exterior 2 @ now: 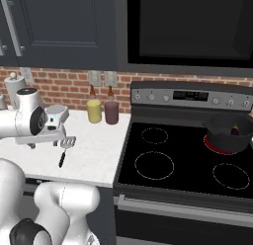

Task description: Put the eggplant and sweet potato in the pot. Retrieve the spatula and lightly stir the vegetables in the pot.

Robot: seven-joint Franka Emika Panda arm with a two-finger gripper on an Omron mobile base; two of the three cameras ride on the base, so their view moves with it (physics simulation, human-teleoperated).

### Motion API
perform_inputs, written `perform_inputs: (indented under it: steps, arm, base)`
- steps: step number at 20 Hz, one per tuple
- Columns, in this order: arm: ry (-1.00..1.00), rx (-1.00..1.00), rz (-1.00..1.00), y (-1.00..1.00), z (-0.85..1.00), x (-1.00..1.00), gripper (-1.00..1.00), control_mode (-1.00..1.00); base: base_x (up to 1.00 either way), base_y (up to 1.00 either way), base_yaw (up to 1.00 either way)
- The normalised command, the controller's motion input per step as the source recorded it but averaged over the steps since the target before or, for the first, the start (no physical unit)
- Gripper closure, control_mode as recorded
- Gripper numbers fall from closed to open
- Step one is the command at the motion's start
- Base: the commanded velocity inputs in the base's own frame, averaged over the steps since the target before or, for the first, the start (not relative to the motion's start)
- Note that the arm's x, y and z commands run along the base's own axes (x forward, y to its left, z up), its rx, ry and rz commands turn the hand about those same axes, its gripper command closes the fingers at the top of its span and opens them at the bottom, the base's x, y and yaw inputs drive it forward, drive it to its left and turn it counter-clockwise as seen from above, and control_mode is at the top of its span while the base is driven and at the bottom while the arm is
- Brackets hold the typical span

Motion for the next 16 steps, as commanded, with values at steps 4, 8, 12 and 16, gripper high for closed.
perform_inputs:
  steps: [4,8,12,16]
  arm:
    - [0.14,0.04,-0.08,-0.01,-0.35,0.13,-1.00,-1.00]
    - [0.03,0.05,-0.08,0.00,-0.30,0.14,-1.00,-1.00]
    - [0.00,0.02,-0.09,0.00,-0.28,0.21,-1.00,-1.00]
    - [0.01,0.00,-0.06,0.00,-0.19,0.23,-1.00,-1.00]
  base:
    - [0.00,0.00,0.00]
    - [0.00,0.00,0.00]
    - [0.00,0.00,0.00]
    - [0.00,0.00,0.00]
